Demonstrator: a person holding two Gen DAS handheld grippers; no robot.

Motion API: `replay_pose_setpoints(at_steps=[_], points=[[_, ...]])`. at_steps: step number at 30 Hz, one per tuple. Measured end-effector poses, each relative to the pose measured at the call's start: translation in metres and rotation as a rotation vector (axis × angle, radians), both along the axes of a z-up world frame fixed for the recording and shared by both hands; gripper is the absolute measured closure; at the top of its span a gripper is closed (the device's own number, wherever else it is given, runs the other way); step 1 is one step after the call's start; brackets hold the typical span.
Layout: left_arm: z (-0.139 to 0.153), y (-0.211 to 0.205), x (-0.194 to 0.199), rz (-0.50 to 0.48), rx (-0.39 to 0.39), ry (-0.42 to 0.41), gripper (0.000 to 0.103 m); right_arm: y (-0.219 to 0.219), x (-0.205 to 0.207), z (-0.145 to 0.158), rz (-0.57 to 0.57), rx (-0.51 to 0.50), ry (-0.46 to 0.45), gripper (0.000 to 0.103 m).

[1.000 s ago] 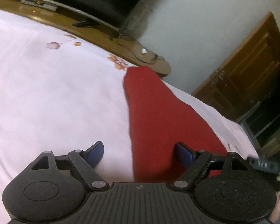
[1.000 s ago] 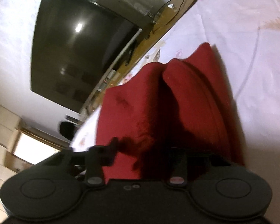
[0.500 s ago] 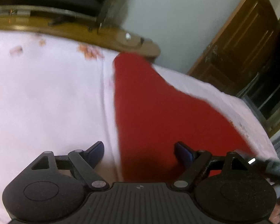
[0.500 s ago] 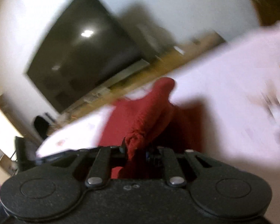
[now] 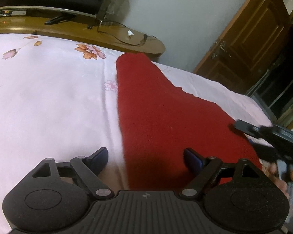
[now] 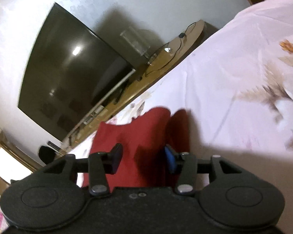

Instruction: Fold small clothes

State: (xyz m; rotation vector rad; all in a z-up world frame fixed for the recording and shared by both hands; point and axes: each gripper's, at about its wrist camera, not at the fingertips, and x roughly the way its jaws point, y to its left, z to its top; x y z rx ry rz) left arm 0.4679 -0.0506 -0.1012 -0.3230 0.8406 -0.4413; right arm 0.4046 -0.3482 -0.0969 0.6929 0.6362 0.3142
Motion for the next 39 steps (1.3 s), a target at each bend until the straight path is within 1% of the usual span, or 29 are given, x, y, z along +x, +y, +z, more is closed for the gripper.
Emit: replay_pose_setpoints(at_steps=[2,3,4,6,8,10,11,12,14,15,16,17,18,19,20,22,24,26,28,29,30,31,32,33,34,36,38,39], points=[[0.003,0.000,0.003,0.008,0.005,-0.009,0.019,0.005,0.012,0.001,0.012,-0.065,0.003,0.065],[0.004,0.000,0.005,0.011,0.007,-0.014,0.019,0.011,0.014,0.003,0.012,-0.123,-0.001,0.068],[0.005,0.000,0.008,0.010,0.010,-0.013,0.019,0.016,0.013,0.004,0.026,-0.163,0.001,0.080],[0.005,-0.002,0.013,-0.003,0.007,0.003,0.019,0.028,0.015,0.004,0.013,-0.227,-0.034,0.090],[0.006,-0.007,0.015,-0.019,0.011,0.008,0.019,0.027,0.008,0.007,-0.024,-0.254,-0.076,0.092],[0.005,-0.015,0.016,-0.031,0.050,0.005,0.019,0.025,0.001,0.007,-0.046,-0.287,-0.111,0.093],[0.002,-0.019,0.017,-0.029,0.066,0.006,0.019,0.025,0.000,0.005,-0.057,-0.312,-0.113,0.093],[-0.001,-0.021,0.018,-0.021,0.064,0.006,0.016,0.025,0.003,0.000,-0.064,-0.333,-0.098,0.093],[-0.001,-0.026,0.017,-0.028,0.096,-0.021,0.014,0.025,0.013,-0.017,-0.059,-0.343,-0.035,0.091],[-0.001,-0.026,0.017,-0.028,0.097,-0.020,0.013,0.025,0.014,-0.020,-0.067,-0.333,-0.037,0.089],[0.000,-0.025,0.018,-0.027,0.087,-0.013,0.013,0.025,0.012,-0.018,-0.073,-0.336,-0.032,0.084],[0.003,-0.022,0.016,-0.030,0.084,-0.015,0.013,0.025,0.011,-0.015,-0.078,-0.342,-0.020,0.076],[0.008,-0.019,0.011,-0.026,0.089,-0.029,0.014,0.023,0.007,-0.010,-0.086,-0.345,-0.014,0.075],[0.015,-0.015,0.002,-0.022,0.093,-0.060,0.014,0.022,0.002,-0.004,-0.095,-0.349,-0.025,0.074],[0.021,-0.010,-0.009,-0.031,0.087,-0.090,0.014,0.022,-0.007,0.006,-0.102,-0.361,-0.055,0.073],[0.026,-0.004,-0.030,-0.052,0.081,-0.127,0.014,0.029,-0.027,0.023,-0.097,-0.400,-0.110,0.073],[0.024,0.000,-0.046,-0.066,0.087,-0.127,0.014,0.044,-0.051,0.034,-0.027,-0.425,-0.156,0.073],[0.018,0.001,-0.058,-0.072,0.082,-0.121,0.014,0.066,-0.069,0.037,0.063,-0.468,-0.181,0.073],[0.007,0.000,-0.062,-0.074,0.090,-0.083,0.014,0.092,-0.083,0.030,0.156,-0.550,-0.181,0.075],[0.003,0.000,-0.065,-0.074,0.089,-0.078,0.014,0.105,-0.087,0.024,0.192,-0.606,-0.178,0.075],[0.001,0.000,-0.068,-0.074,0.095,-0.080,0.014,0.117,-0.091,0.016,0.225,-0.674,-0.170,0.076],[-0.002,0.000,-0.072,-0.076,0.118,-0.086,0.013,0.128,-0.094,0.007,0.245,-0.768,-0.156,0.077],[-0.004,0.002,-0.075,-0.079,0.135,-0.100,0.013,0.133,-0.098,0.001,0.246,-0.857,-0.152,0.077],[-0.005,0.006,-0.080,-0.081,0.131,-0.109,0.013,0.134,-0.104,-0.005,0.235,-0.925,-0.173,0.077],[-0.007,0.012,-0.084,-0.084,0.124,-0.117,0.013,0.129,-0.107,-0.006,0.224,-0.934,-0.175,0.077],[-0.008,0.021,-0.091,-0.088,0.128,-0.131,0.013,0.111,-0.109,-0.003,0.176,-0.905,-0.139,0.078],[-0.007,0.028,-0.099,-0.093,0.137,-0.139,0.013,0.097,-0.110,-0.003,0.124,-0.905,-0.099,0.076],[-0.006,0.032,-0.102,-0.094,0.142,-0.141,0.013,0.090,-0.108,-0.003,0.125,-0.874,-0.088,0.076]])
